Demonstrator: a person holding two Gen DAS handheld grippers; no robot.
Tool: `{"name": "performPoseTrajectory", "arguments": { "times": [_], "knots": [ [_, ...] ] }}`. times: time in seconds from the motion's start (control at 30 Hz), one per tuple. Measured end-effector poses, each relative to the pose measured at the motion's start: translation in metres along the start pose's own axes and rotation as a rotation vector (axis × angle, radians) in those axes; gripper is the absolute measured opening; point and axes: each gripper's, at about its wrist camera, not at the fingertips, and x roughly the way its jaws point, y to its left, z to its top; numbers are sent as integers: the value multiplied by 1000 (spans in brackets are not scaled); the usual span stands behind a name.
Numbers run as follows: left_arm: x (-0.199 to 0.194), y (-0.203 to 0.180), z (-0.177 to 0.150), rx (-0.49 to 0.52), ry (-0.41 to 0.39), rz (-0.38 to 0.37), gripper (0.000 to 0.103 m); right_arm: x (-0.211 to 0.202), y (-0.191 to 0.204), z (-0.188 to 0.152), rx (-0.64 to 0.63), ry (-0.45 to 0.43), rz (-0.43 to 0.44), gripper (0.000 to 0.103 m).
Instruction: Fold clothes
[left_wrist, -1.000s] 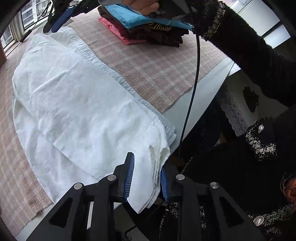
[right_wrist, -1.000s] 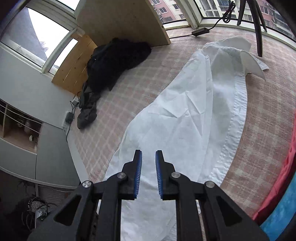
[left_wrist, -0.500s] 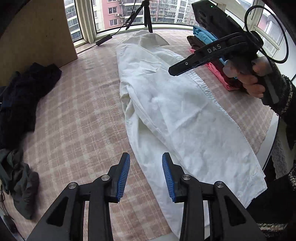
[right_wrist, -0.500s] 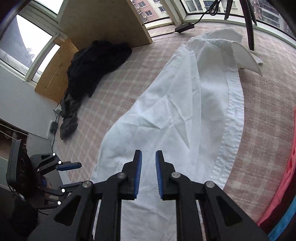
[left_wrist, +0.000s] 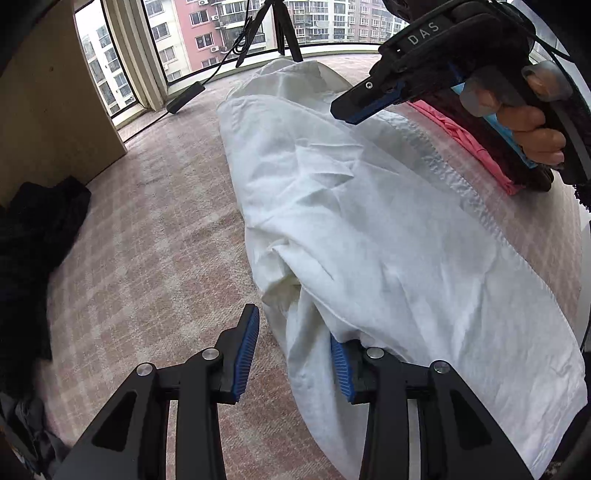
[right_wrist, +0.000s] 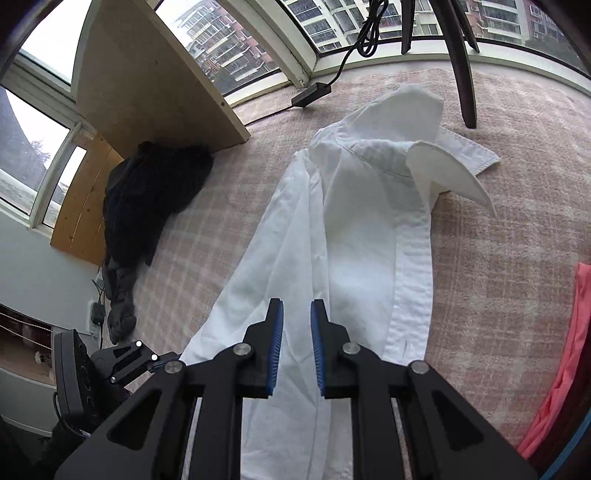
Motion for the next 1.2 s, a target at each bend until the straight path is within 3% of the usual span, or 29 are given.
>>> {"name": "performPoseTrajectory", "arguments": {
  "times": [0.03, 0.07, 0.1, 0.23, 0.27, 0.33, 0.37, 0.4, 0.5, 0.57, 0.63, 0.7, 0.77, 0.83, 0.87, 0.93, 0.97, 1.0, 1.03, 1.13, 1.2],
  "knots": [
    [0, 5, 1, -35, -14, -7, 30, -2, -2, 7, 0, -13, 3, 29],
    [-3, 13, -1, -91, -34, -18, 26, 1, -3, 13, -7, -16, -6, 48],
    [-6, 22, -4, -148, -53, -29, 26, 4, -4, 18, -14, -18, -16, 57],
    [-5, 35, -8, -237, -65, -28, 25, 29, 5, 30, -91, 36, -44, 58],
    [-4, 37, -9, -254, -66, -26, 20, 36, 8, 30, -113, 54, -53, 57],
    [-2, 41, -10, -288, -67, -22, 15, 49, 15, 32, -158, 89, -70, 47],
    [-1, 44, -11, -305, -67, -20, 15, 52, 15, 32, -179, 104, -82, 40],
    [0, 46, -12, -321, -68, -18, 17, 52, 11, 33, -174, 92, -132, 39],
    [0, 57, -19, -399, -68, -18, 19, 36, -22, 42, -33, 54, -170, 41],
    [-7, 53, -20, -358, -70, 47, 25, 15, -34, 44, 8, -10, -135, 40],
    [-15, 50, -20, -329, -80, 72, 26, 10, -27, 48, -42, -20, -113, 39],
    [-22, 48, -19, -302, -93, 89, 30, 15, -20, 52, -85, -7, -107, 27],
    [-18, 49, -18, -294, -73, 105, 32, 35, -15, 60, -153, 28, -195, 24],
    [-14, 51, -18, -295, -45, 116, 32, 50, -24, 68, -176, 34, -440, 14],
    [-17, 52, -21, -299, -38, 121, 32, 47, -27, 68, -151, 33, -431, 9],
    [-22, 54, -27, -300, -23, 157, 33, 25, -25, 58, -125, 10, -330, 13],
    [-27, 54, -33, -292, -14, 201, 32, 13, -21, 51, -121, 0, -275, 23],
    [-32, 56, -39, -288, -4, 229, 31, 3, -16, 40, -122, 2, -211, 39],
    [-37, 59, -46, -299, 6, 241, 31, -5, -12, 28, -125, 5, -165, 46],
    [-67, 63, -73, -397, -5, 182, 31, -21, -3, -5, -141, 36, -45, 50],
    [-89, 50, -92, -430, -28, 113, 31, -21, 1, -24, -157, 59, -22, 50]
  ]
}}
